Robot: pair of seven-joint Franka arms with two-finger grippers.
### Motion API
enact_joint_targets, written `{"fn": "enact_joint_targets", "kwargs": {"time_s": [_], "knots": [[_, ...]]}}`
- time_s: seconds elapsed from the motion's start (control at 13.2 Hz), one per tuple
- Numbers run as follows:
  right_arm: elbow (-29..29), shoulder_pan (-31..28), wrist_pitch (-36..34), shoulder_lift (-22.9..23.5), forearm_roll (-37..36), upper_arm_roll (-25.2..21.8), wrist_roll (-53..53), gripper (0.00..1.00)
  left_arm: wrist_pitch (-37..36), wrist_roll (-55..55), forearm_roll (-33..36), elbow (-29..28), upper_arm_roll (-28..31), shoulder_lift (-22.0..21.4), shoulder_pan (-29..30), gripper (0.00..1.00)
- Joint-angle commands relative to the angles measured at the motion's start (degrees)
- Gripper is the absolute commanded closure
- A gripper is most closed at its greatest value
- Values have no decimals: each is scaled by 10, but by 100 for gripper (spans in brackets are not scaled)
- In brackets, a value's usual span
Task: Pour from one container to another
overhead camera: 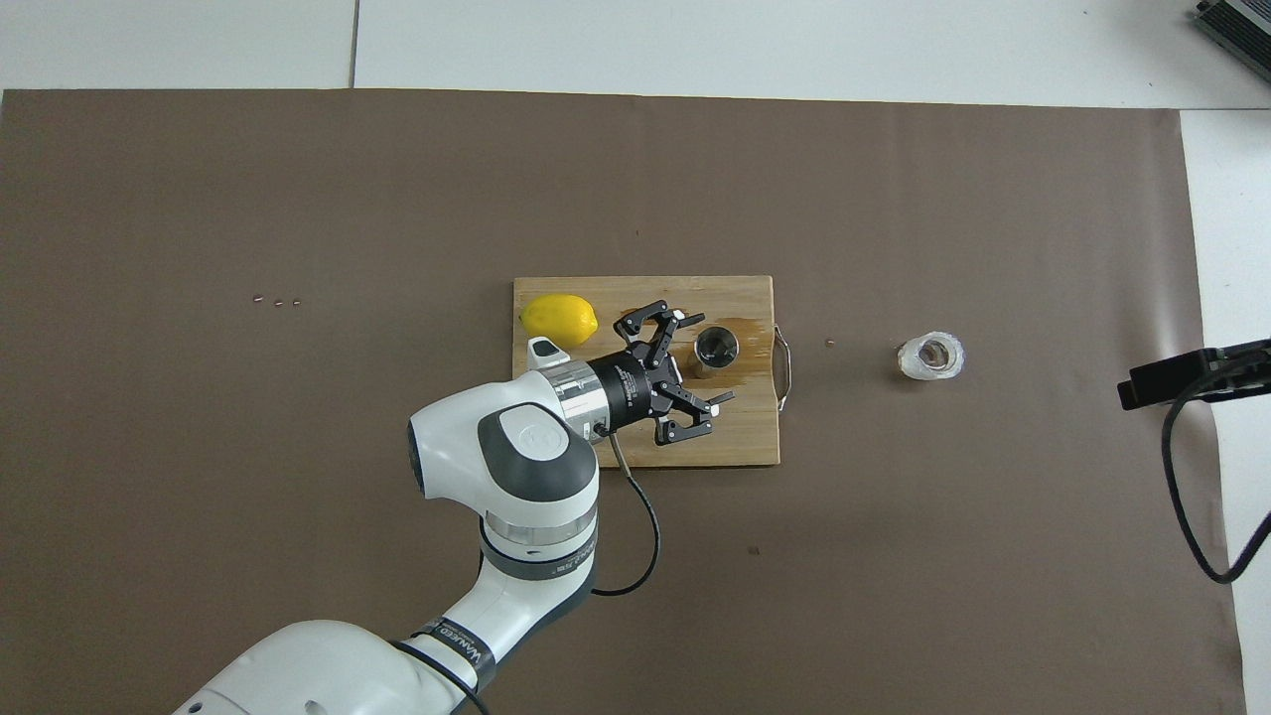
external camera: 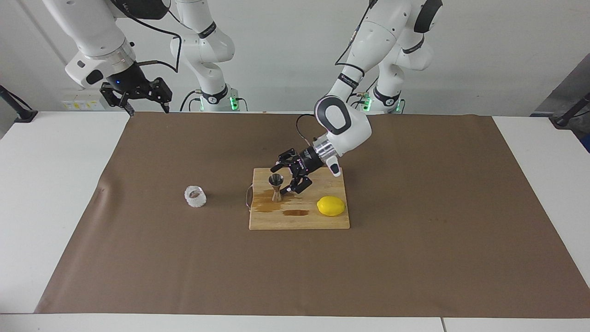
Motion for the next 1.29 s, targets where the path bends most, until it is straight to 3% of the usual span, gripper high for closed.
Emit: {"fn": "enact_joint_targets", "kwargs": {"time_s": [0.0, 0.38, 0.84, 1.21], "knots": [[6, -3, -9, 2, -4, 4, 9, 0, -13, -8, 36, -23, -2, -7, 5, 0], [6, -3, -9, 2, -4, 4, 9, 0, -81, -83, 138, -42, 1, -21, 40, 0], [6, -3, -9, 2, -4, 4, 9, 0, -227, -269, 426, -38, 6, -64, 130, 0], [6, -3, -9, 2, -4, 4, 9, 0, -269, -312, 661, -36, 7, -127, 173, 0]]}}
